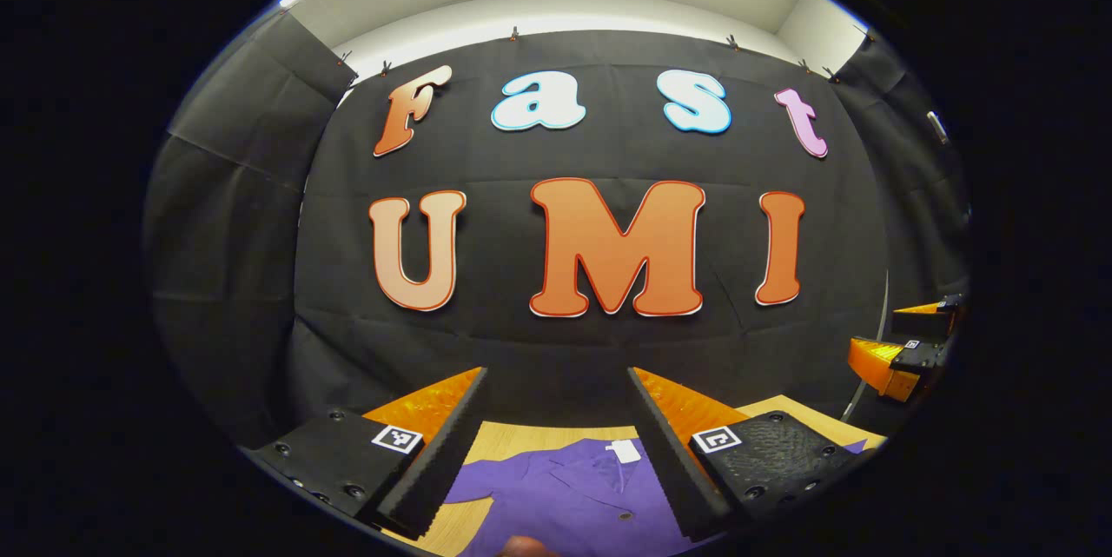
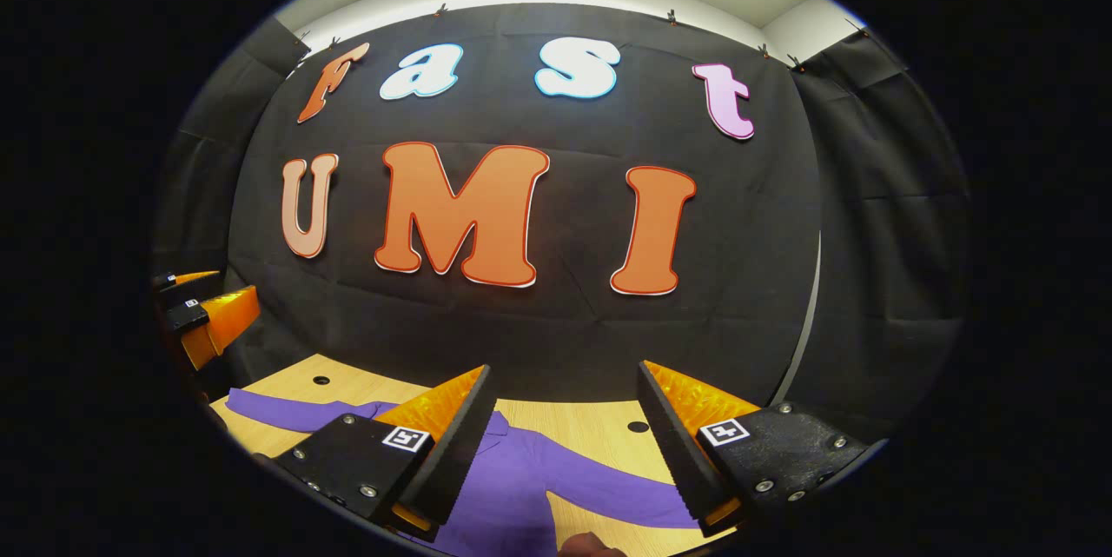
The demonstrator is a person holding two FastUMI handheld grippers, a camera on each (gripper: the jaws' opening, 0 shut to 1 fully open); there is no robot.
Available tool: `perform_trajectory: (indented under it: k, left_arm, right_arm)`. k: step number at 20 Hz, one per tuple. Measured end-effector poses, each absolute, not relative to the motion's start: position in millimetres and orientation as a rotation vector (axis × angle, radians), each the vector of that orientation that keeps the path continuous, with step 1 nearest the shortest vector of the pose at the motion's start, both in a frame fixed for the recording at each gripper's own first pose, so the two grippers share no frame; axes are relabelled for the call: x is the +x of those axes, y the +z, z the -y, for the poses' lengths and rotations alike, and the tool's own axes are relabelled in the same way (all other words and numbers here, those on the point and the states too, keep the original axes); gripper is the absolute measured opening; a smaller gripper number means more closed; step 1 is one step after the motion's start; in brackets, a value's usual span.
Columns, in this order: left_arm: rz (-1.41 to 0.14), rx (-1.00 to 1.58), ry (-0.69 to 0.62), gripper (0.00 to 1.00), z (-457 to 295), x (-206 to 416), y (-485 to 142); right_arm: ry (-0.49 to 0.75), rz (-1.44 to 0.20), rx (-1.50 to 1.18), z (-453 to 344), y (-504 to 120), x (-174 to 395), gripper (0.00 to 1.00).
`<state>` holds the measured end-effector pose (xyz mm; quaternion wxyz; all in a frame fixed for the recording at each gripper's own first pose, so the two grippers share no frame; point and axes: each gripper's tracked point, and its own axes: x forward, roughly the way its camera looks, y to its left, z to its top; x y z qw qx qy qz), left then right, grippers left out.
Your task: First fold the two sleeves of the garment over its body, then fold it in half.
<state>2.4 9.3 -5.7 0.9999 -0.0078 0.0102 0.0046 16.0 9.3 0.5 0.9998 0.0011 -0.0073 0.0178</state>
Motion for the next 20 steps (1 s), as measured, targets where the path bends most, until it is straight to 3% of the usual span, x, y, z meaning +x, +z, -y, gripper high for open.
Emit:
perform_trajectory:
  k: [11, 20]
  left_arm:
    - [-0.025, 0.006, 0.082, 0.98, -26, 2, -8]
    - [-0.015, 0.034, 0.046, 0.96, -3, 1, -6]
  right_arm:
    - [0.024, -0.025, -0.003, 1, -15, 23, 0.97]
    - [-0.103, -0.146, -0.012, 65, -74, 40, 0.97]
